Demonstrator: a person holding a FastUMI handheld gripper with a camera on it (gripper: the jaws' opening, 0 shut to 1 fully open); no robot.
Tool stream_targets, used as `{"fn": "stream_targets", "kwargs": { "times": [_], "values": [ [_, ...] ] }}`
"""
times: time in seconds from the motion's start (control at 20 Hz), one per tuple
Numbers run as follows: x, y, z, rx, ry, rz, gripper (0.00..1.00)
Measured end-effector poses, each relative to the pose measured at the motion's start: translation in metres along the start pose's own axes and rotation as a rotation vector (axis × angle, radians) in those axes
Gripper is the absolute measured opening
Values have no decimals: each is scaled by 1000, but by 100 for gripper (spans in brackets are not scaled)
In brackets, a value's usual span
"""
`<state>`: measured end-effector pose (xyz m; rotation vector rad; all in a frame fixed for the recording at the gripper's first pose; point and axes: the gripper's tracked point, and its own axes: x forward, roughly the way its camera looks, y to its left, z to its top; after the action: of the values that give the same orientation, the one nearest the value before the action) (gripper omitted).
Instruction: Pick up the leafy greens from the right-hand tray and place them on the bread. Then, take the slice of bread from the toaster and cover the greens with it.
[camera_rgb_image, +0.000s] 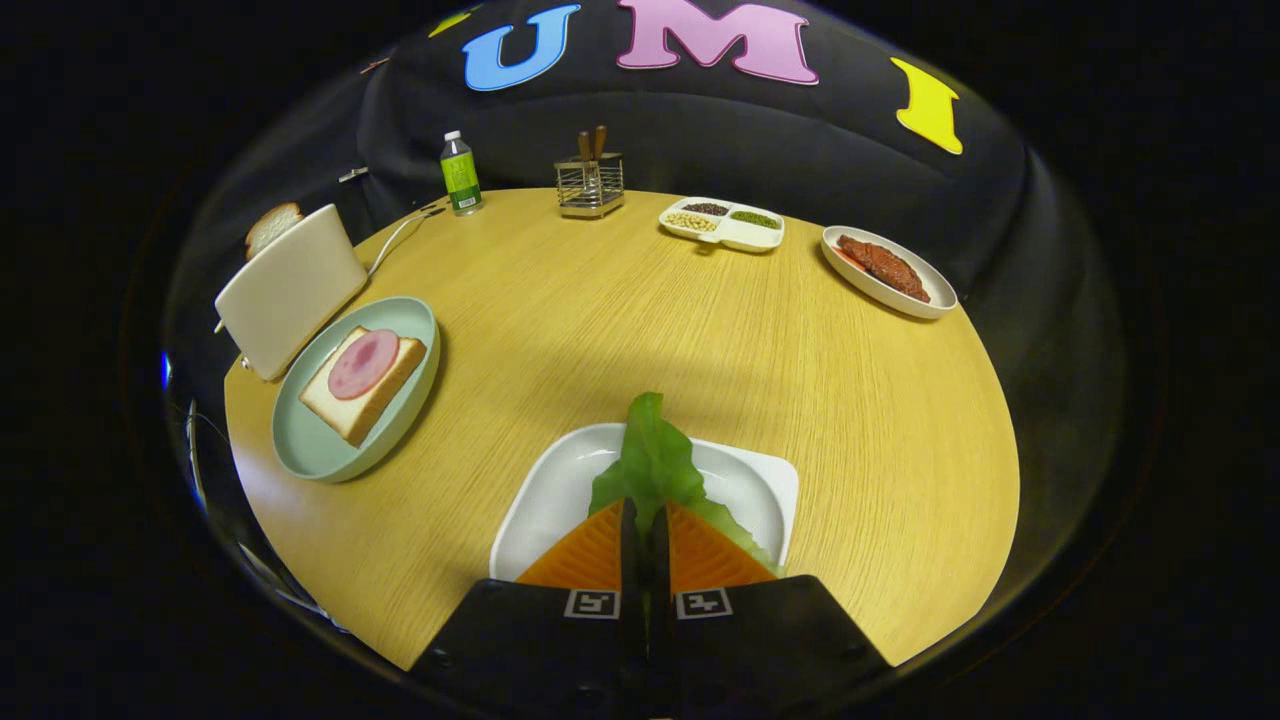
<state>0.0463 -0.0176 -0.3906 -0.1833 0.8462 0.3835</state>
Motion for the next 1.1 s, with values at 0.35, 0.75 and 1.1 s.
{"fn": "stream_targets", "kwargs": {
  "times": [0.35,0.75,1.1],
  "values": [
    [-35,11,28,60,-35,-35,6],
    [-69,56,68,31,-109,-80,6],
    [-77,132,98,-4,-145,-11,6]
  ]
}}
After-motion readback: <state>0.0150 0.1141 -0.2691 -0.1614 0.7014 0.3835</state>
